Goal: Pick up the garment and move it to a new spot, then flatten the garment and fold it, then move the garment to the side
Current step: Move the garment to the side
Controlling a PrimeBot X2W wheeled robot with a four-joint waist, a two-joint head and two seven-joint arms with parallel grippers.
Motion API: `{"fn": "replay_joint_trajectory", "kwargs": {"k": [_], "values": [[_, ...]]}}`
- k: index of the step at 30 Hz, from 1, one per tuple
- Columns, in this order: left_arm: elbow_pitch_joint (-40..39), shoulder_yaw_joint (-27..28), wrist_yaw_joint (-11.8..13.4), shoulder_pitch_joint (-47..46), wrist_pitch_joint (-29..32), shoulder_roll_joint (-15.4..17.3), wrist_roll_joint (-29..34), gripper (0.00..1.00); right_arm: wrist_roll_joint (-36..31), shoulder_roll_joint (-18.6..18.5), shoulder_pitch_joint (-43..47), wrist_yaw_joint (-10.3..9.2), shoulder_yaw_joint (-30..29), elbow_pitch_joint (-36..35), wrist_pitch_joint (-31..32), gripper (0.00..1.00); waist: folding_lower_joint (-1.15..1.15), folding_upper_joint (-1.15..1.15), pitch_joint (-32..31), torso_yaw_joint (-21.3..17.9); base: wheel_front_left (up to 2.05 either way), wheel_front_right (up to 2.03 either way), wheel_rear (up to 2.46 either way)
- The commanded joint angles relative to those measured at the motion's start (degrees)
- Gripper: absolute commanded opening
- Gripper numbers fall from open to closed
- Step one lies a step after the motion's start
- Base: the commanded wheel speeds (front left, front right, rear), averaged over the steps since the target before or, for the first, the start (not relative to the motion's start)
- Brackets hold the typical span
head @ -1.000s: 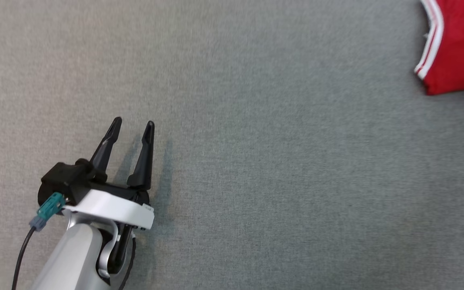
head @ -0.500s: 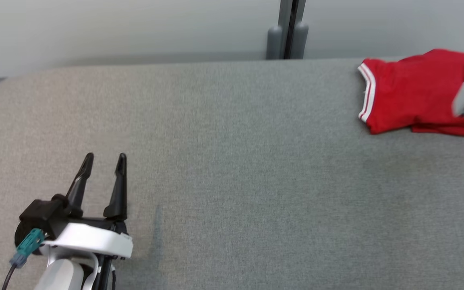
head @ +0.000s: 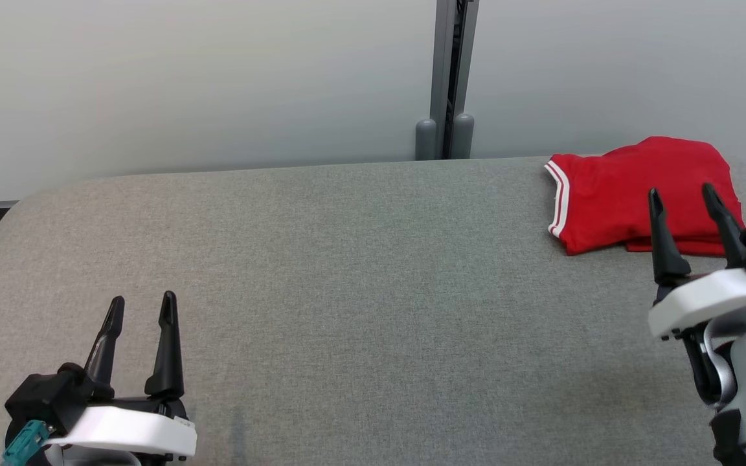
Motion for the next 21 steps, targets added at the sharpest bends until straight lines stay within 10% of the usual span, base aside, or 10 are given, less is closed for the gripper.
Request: {"fn": "replay_joint_trajectory", "kwargs": {"k": [1,21], "values": [[-0.6,0.7,0.0,0.7,0.0,0.0,-0.5,1.0,1.5,-0.6,2.9,0.01,0.6,-2.6,0.5,1.0,0.0,0.0,-0.2,0.1,0.0,0.0,0.0],[4.0,2.5,-3.6,3.0,-0.1,-5.6,9.1,1.0,4.4,4.5,22.9,0.01,-1.3,-14.9,-1.4,1.0,0.0,0.0,-0.8,1.7,0.0,0.0,0.0]]}}
